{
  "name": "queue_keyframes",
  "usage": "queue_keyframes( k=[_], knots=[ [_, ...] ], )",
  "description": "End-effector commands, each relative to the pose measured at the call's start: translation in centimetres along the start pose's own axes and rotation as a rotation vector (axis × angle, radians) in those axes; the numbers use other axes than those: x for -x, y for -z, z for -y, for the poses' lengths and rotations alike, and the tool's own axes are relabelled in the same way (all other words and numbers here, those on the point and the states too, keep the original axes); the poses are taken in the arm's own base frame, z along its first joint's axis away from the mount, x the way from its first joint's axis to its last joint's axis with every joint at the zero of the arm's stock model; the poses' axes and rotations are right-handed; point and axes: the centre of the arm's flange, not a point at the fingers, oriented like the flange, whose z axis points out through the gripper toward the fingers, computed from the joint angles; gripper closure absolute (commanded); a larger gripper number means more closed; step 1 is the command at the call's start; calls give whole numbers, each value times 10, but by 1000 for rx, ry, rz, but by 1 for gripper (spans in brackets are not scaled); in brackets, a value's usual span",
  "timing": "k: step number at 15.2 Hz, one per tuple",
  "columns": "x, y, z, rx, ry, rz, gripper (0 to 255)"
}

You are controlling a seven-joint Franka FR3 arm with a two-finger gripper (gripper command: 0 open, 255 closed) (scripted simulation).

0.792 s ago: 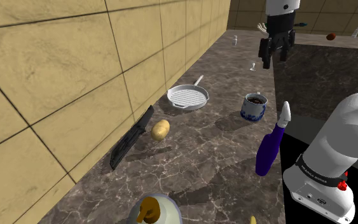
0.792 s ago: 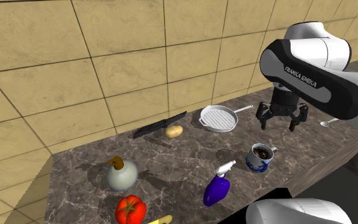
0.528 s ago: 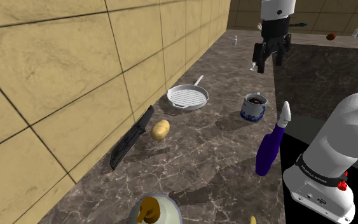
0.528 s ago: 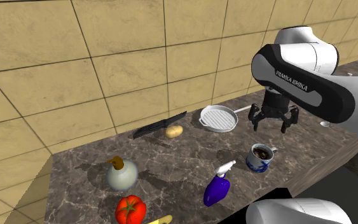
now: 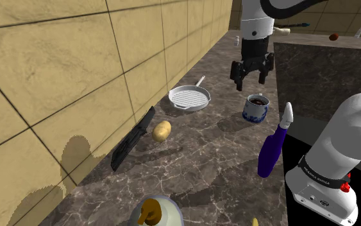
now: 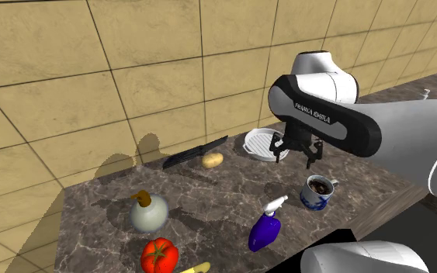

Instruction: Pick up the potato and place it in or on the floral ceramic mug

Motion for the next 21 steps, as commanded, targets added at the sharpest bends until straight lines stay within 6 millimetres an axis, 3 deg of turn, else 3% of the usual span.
queue_keyframes(
  k=[1,11,21],
  knots=[
    [4,-8,24,-8,-42,-9,0],
    [0,-49,145,-38,-229,-50,0],
    [-28,-86,264,-68,-416,-91,0]
  ],
)
